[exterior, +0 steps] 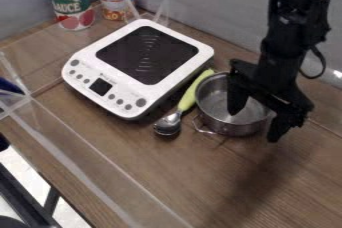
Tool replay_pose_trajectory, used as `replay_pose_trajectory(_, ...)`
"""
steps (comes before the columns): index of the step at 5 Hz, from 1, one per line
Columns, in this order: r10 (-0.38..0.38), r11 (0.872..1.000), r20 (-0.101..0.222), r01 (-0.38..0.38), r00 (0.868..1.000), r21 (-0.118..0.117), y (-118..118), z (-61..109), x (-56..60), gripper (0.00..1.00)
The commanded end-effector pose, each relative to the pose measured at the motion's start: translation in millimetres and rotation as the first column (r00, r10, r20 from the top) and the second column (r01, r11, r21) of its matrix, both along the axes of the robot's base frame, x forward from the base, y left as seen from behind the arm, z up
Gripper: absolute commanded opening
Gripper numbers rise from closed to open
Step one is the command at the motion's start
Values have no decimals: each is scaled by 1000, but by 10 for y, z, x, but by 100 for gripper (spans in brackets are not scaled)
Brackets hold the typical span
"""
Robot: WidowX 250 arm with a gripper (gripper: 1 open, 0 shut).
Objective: Put silver pot on the white and black stove top
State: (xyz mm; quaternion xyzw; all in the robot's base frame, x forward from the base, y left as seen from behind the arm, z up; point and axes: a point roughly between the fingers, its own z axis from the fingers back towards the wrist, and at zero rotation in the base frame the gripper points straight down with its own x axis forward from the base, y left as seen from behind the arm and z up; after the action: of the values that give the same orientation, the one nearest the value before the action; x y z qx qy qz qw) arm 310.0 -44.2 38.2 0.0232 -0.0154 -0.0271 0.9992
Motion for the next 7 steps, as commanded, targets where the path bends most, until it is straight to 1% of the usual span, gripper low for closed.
replay_pose_trajectory(1, -13, 1000, 68, 13, 998, -4, 21, 111, 145, 100)
replay_pose_trajectory(2, -11, 1000, 85, 12, 996, -13, 45, 121, 186, 100)
replay_pose_trajectory(3, 57, 998, 101, -55, 993, -23, 117, 123, 219, 100)
replay_pose_trajectory(4, 124, 992, 125, -120, 984, -40, 188, 123, 244, 100)
replay_pose_trajectory(5, 98, 994, 133, -92, 986, -55, 172, 116, 342, 100)
replay_pose_trajectory(6, 73, 996, 139, -64, 988, -67, 150, 143, 442, 100)
replay_pose_trajectory(7, 67, 995, 143, -56, 987, -81, 156, 137, 412, 100)
